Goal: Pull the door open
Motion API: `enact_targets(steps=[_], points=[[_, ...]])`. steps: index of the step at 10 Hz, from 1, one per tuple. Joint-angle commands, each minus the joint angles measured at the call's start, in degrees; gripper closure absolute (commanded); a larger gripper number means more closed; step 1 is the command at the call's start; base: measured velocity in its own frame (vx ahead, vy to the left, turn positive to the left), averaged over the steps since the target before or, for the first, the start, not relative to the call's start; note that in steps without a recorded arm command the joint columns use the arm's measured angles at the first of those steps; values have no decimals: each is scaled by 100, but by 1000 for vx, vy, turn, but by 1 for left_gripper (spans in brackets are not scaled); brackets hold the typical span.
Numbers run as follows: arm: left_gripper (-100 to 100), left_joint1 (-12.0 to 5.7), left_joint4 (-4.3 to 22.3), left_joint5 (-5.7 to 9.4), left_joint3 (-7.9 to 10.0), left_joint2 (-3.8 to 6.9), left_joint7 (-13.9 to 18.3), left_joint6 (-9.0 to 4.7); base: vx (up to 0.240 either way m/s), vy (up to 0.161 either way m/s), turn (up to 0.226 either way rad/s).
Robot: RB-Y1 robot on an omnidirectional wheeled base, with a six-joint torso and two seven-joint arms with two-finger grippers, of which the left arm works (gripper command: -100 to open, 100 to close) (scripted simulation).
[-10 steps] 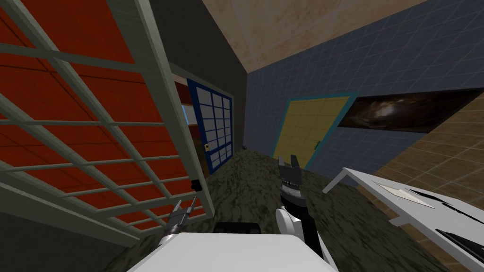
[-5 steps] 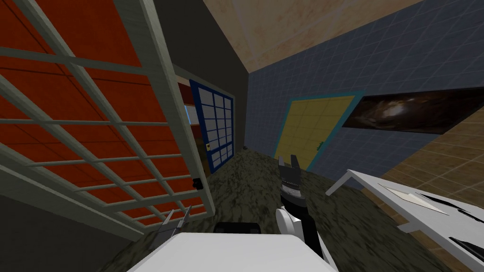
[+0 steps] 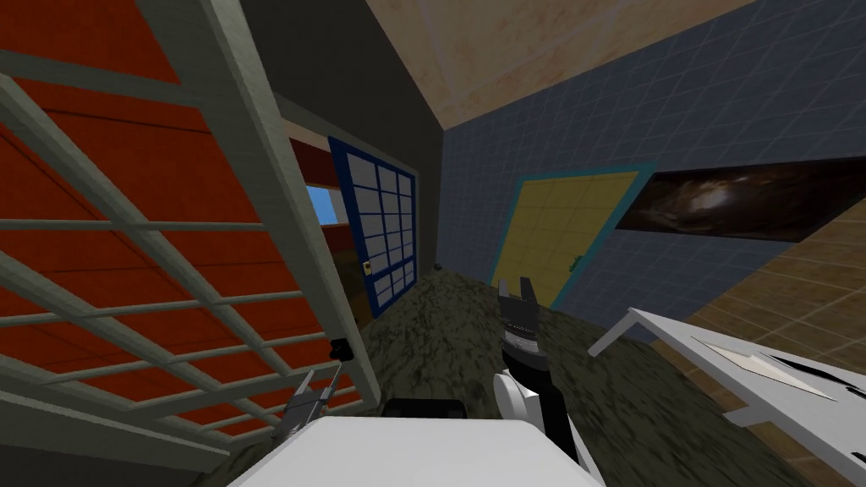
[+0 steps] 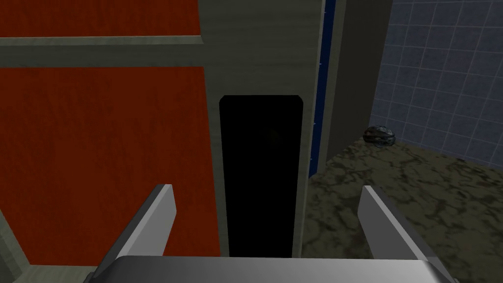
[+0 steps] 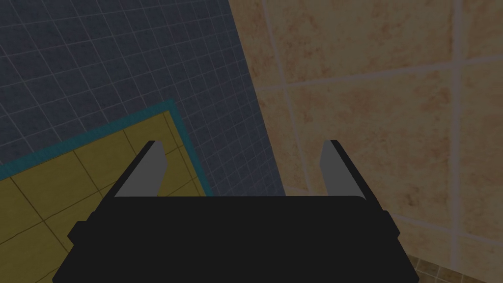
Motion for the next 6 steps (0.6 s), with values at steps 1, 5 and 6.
enact_targets(steps=[1,5,6], points=[[-100,-84,1,32,47,-9,-23,101,240,47,-53],[100,-26,-37,22,32,6,-15,65,7,5,-3],[100,-26,-37,22,32,6,-15,65,-23,-3,0]])
